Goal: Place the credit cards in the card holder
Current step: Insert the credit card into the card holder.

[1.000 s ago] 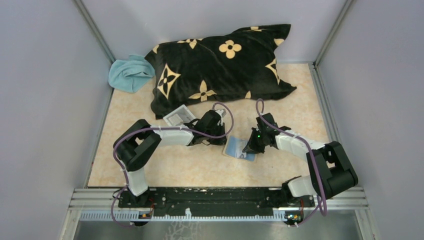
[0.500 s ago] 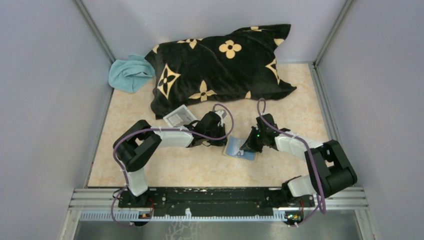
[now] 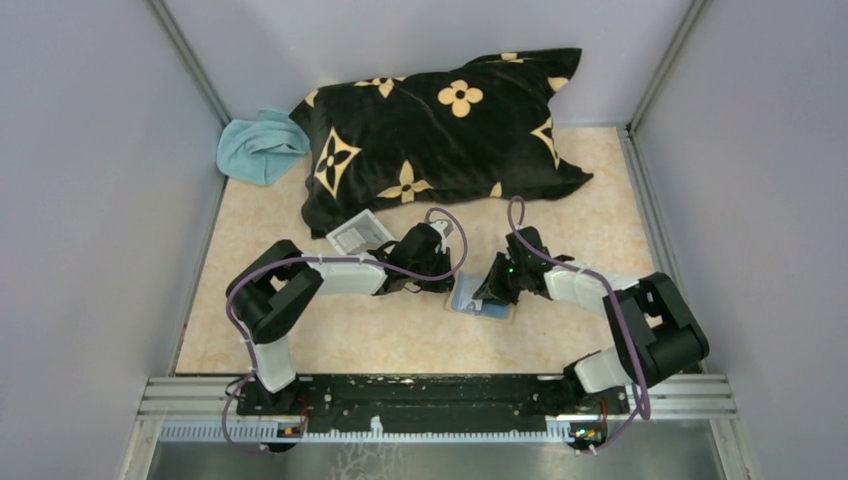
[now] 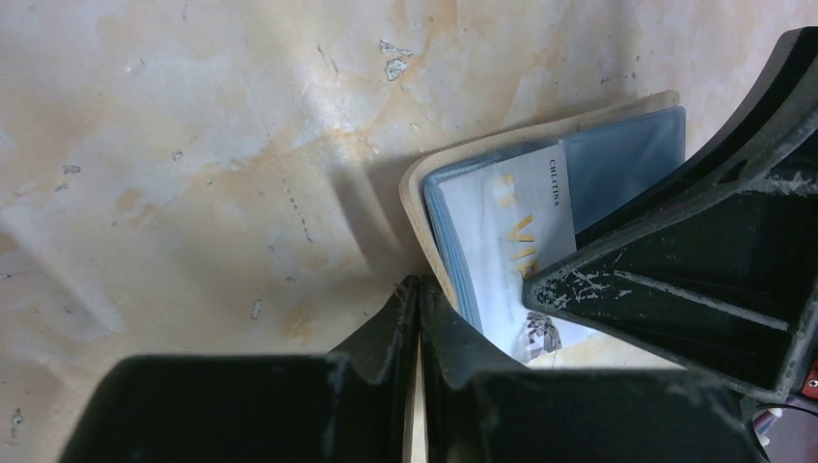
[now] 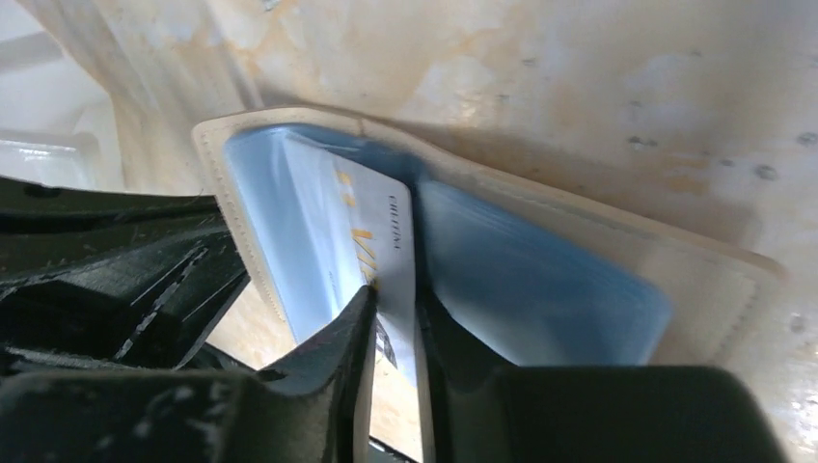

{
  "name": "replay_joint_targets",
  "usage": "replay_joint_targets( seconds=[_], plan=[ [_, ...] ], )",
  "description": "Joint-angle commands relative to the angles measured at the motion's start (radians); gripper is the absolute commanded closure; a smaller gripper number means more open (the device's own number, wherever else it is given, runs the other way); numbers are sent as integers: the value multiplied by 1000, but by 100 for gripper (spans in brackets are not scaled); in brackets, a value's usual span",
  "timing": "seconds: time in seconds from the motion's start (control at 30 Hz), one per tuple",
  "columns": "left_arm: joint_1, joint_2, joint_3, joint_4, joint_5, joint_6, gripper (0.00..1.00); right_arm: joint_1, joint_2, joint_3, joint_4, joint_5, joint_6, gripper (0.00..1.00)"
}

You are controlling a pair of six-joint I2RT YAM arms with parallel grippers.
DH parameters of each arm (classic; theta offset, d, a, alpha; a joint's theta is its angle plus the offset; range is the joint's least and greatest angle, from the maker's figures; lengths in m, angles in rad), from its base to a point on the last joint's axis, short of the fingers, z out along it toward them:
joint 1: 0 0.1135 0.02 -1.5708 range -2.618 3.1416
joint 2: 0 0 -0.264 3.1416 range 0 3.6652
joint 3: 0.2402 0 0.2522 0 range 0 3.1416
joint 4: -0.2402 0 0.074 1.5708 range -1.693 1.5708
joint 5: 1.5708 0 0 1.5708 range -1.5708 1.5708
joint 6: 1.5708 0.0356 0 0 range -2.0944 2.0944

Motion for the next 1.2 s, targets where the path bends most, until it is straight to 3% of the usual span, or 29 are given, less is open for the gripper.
replay_joint_targets(
  seconds=[0.0, 0.27, 0.77, 1.17],
  plan=[
    [-34, 138, -113, -328, -57, 61, 89, 49, 33, 5, -98, 74, -54, 73],
    [-34, 115, -102, -377, -123, 61, 85, 49, -28, 51, -221, 142, -106, 52],
    [-33, 72, -86, -411, -159, 47, 72, 49, -9, 140, -346, 223, -200, 50],
    [-34, -16, -110, -395, -140, 34, 73, 50, -10, 224, -379, 244, -270, 41]
  ],
)
